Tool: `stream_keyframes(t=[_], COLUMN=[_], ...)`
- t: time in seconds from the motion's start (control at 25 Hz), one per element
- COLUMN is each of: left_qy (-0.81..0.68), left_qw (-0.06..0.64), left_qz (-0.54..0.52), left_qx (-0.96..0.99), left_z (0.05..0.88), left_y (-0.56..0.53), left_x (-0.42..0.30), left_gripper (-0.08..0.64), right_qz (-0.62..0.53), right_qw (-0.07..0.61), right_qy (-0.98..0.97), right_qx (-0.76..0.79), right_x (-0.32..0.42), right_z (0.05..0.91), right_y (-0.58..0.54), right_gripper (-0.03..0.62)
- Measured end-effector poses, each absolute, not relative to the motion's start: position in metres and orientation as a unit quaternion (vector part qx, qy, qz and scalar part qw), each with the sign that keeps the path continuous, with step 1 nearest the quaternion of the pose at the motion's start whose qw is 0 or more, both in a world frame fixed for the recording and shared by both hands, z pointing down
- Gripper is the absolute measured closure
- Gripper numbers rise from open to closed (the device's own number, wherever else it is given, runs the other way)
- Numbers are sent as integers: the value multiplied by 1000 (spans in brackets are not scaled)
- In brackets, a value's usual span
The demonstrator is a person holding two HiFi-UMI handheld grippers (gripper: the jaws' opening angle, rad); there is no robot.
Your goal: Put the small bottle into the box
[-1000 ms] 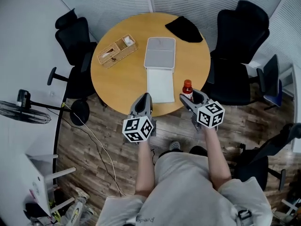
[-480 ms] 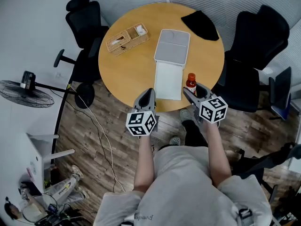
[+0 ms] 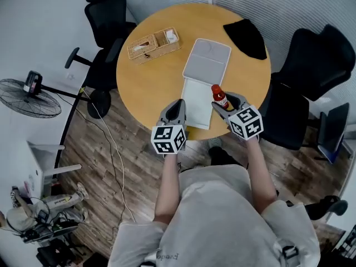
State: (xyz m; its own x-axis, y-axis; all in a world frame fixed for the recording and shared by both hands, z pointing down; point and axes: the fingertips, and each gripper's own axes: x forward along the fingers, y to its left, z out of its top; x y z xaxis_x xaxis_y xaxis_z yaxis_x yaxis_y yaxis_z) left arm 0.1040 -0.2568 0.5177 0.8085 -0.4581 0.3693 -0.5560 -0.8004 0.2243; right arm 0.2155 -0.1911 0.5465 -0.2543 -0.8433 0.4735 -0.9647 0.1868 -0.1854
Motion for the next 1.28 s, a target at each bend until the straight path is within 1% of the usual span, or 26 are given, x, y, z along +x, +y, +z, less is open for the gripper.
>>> stream_keyframes(t=[0.32, 0.64, 0.92, 1.28], left_qy=[-298, -326, -354, -395], left_qw=[161, 161, 169, 170], left_qz=[146, 145, 139, 130], left_qx=[929, 920, 909, 894], left_z=[517, 523, 526, 536], left_y=[-267, -273, -269, -267], left_x=[103, 94, 82, 75], left_gripper=[531, 531, 531, 531], right_qz=[178, 136, 67, 52], right_qw=[271, 343, 443, 477], right_qy=[-802, -831, -829, -839], right_qx=[502, 417, 335, 258], right_x=[211, 191, 181, 171], right_z=[572, 590, 611, 647], right_y=[-228, -262, -271, -270], right_gripper=[367, 367, 367, 367])
